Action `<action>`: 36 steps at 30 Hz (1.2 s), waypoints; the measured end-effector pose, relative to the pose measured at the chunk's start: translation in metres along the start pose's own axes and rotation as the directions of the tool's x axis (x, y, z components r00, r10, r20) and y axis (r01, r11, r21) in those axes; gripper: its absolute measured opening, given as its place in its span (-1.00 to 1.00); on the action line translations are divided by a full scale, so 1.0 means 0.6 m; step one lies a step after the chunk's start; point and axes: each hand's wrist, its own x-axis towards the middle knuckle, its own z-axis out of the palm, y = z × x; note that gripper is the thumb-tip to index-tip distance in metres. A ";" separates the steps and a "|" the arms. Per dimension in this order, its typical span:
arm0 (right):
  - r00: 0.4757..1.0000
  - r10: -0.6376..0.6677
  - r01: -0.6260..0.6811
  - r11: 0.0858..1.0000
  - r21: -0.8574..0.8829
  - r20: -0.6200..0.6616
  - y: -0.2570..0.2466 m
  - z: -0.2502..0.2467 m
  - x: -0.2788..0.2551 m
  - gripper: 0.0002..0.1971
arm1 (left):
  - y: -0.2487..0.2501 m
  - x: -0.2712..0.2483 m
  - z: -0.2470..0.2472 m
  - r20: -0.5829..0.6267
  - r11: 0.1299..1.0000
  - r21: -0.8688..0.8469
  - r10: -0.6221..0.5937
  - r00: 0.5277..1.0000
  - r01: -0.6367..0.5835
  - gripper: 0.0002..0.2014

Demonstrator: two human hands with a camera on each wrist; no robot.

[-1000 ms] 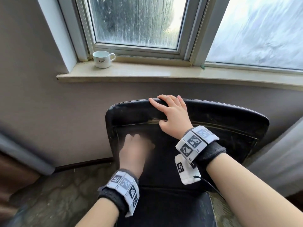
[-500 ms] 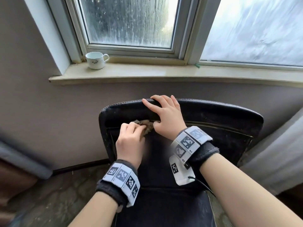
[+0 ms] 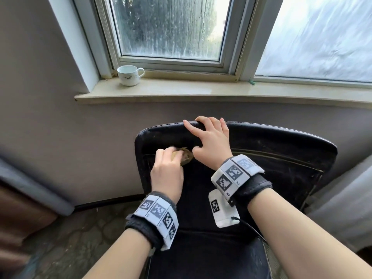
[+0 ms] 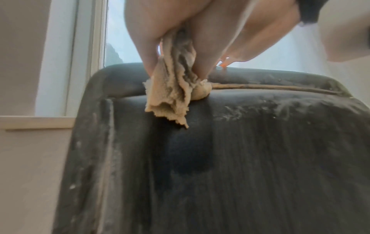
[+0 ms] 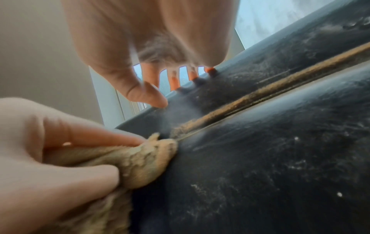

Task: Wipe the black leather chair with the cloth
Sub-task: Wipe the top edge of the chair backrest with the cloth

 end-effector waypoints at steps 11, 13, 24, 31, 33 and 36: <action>0.984 -0.111 0.112 0.994 -0.004 0.136 0.028 -0.037 -0.003 -0.22 | -0.016 -0.007 -0.009 0.032 0.999 -0.008 -0.043 0.999 0.044 -0.59; 0.985 -0.092 0.095 0.995 -0.007 0.146 0.028 -0.039 0.000 -0.22 | 0.004 -0.001 0.004 0.029 0.999 -0.047 -0.011 1.000 0.012 -0.59; 0.980 -0.127 0.129 0.992 -0.004 0.156 0.028 -0.043 -0.007 -0.21 | -0.071 -0.015 -0.020 -0.057 1.000 -0.004 0.017 0.998 -0.017 -0.65; 0.970 -0.111 0.127 0.990 -0.062 0.215 0.021 -0.045 0.002 -0.30 | 0.020 0.007 0.026 0.006 0.986 -0.157 0.060 0.998 -0.058 -0.57; 0.965 -0.111 0.128 0.990 -0.055 0.238 0.025 -0.050 0.002 -0.31 | 0.032 0.011 0.028 0.007 0.980 -0.198 0.037 0.999 -0.035 -0.55; 0.975 -0.220 0.220 0.975 -0.001 0.030 0.041 -0.038 -0.025 -0.38 | 0.023 0.004 0.011 0.048 0.973 -0.229 0.048 0.998 -0.036 -0.41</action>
